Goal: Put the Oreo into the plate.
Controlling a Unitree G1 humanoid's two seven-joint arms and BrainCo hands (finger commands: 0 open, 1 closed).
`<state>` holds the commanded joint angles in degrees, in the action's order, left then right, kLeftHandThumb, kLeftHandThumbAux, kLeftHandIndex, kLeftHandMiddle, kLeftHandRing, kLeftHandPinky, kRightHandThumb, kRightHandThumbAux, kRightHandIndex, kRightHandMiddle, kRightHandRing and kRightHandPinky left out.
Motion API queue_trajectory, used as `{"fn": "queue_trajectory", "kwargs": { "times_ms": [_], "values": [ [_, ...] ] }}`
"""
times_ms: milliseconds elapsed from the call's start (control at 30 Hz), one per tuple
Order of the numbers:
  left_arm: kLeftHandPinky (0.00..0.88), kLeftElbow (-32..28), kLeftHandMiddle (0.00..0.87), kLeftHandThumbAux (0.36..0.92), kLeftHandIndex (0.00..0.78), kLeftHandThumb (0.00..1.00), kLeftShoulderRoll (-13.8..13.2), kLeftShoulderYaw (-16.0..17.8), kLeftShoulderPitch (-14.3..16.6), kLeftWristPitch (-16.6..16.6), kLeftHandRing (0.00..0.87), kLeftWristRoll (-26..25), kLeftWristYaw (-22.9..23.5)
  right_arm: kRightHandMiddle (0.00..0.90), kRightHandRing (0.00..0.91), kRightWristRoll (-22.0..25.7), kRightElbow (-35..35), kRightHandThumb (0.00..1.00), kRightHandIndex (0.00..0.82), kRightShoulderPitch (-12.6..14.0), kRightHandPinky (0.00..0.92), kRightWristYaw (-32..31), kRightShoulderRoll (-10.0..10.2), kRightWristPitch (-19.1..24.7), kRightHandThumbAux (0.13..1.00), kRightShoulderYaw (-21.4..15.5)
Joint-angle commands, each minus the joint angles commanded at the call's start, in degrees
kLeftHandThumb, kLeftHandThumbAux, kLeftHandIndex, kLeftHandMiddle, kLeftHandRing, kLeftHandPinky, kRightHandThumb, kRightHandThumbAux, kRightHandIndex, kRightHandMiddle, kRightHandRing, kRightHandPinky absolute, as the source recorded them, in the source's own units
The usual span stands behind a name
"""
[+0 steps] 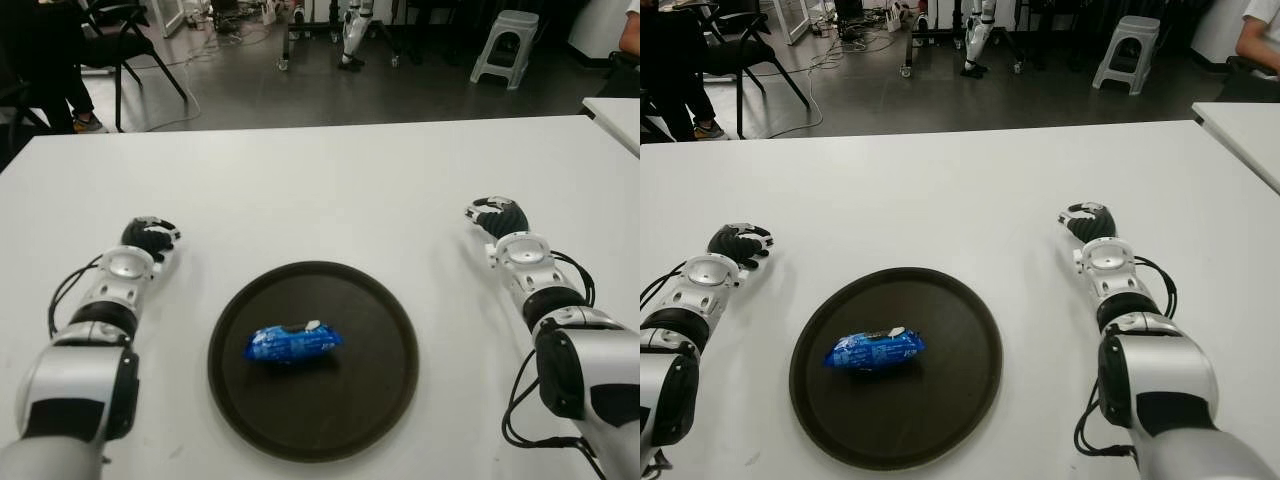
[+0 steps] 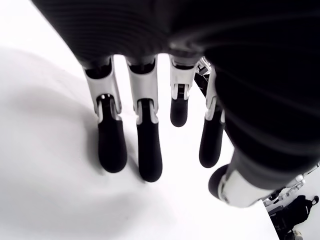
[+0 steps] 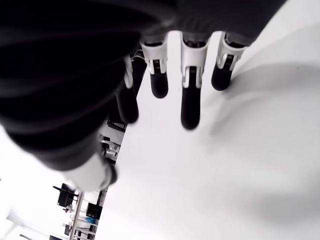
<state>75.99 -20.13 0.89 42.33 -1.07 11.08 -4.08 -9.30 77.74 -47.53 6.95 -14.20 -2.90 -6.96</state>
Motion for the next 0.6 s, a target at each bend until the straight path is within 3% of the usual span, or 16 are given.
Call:
{"fn": "queue_trajectory", "kwargs": {
  "times_ms": [500,600],
  "values": [
    [0.228,0.08,0.139,0.727,0.397,0.671,-0.06,0.47,0.24,-0.20,0.178,-0.58,0.98,0.740,0.748,-0.08,0.08,0.695,0.424,-0.43,0.716,0.30,0.08,0.93,0.729,0.32],
    [0.229,0.08,0.145,0.727,0.397,0.671,-0.08,0.23,0.20,-0.24,0.183,-0.30,0.67,0.687,0.708,0.09,0.05,0.694,0.421,-0.43,0.666,0.49,0.12,0.98,0.730,0.12]
  ]
}}
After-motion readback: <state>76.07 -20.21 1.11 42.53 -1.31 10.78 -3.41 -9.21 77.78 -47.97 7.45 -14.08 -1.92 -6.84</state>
